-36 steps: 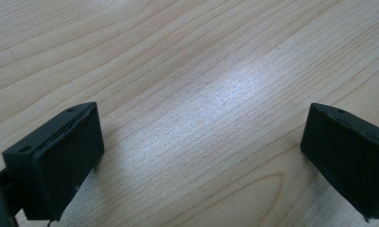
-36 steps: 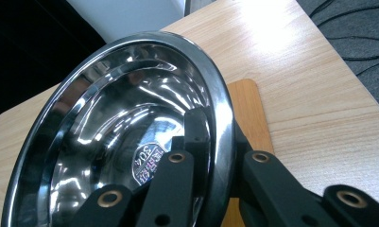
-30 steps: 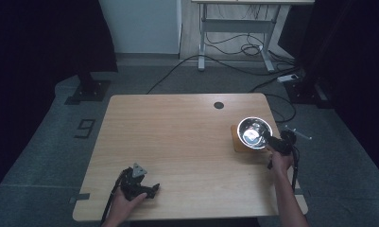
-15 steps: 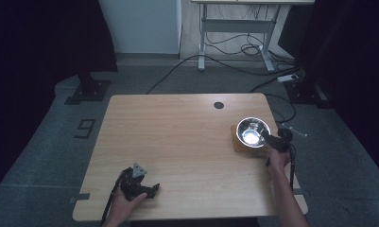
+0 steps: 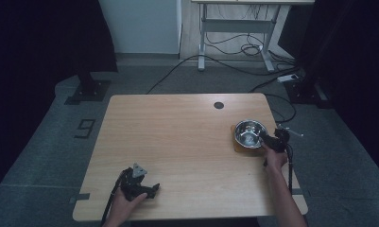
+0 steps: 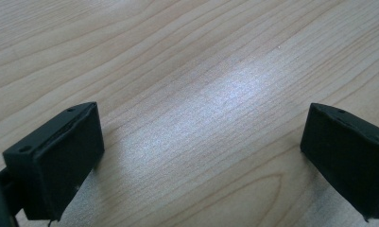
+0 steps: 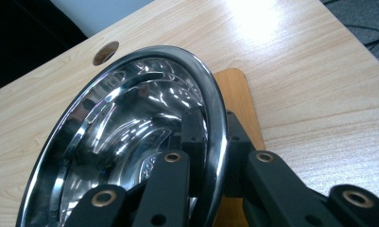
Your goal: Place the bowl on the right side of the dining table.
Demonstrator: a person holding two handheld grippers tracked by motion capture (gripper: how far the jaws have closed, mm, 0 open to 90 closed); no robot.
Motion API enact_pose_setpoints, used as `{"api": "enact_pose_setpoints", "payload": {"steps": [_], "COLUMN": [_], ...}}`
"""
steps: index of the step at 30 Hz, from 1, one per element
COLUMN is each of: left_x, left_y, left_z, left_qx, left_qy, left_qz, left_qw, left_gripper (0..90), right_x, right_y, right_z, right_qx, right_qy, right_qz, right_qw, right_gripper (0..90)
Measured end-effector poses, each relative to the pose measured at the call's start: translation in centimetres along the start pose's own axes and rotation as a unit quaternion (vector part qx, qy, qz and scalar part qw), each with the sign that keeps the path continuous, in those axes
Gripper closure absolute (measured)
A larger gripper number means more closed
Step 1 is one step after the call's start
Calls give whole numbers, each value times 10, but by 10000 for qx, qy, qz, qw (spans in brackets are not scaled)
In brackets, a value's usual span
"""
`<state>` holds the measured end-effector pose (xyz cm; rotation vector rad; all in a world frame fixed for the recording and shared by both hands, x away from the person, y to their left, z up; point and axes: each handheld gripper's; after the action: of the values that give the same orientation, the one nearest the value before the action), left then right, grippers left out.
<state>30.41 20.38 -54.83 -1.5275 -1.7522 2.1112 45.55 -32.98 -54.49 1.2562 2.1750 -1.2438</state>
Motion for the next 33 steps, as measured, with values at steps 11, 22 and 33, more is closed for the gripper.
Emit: {"api": "enact_pose_setpoints", "payload": {"steps": [11,22,33], "left_x": [0,0,0], "left_y": [0,0,0], "left_z": [0,1,1], "left_qx": [-10,-12,-15], "left_qy": [-13,-13,-15], "left_qz": [0,-1,-3], "left_qw": [10000,10000,10000], "left_gripper": [0,0,0], "right_x": [1,-1,0], "right_y": [2,-3,-20], "right_z": [9,7,-5], "right_qx": [17,60,241], "right_qy": [28,-125,-381], "right_qz": [100,218,312], "right_qw": [9999,9997,9985], "right_gripper": [725,639,445]}}
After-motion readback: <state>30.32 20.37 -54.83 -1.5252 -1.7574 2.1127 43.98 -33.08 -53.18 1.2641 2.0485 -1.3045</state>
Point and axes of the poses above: each handheld gripper's, and its own axes: y roughly forward along the jaws, x roughly out of its underside, z roughly to its right, and after that the axes turned 9 degrees about y, right-handed
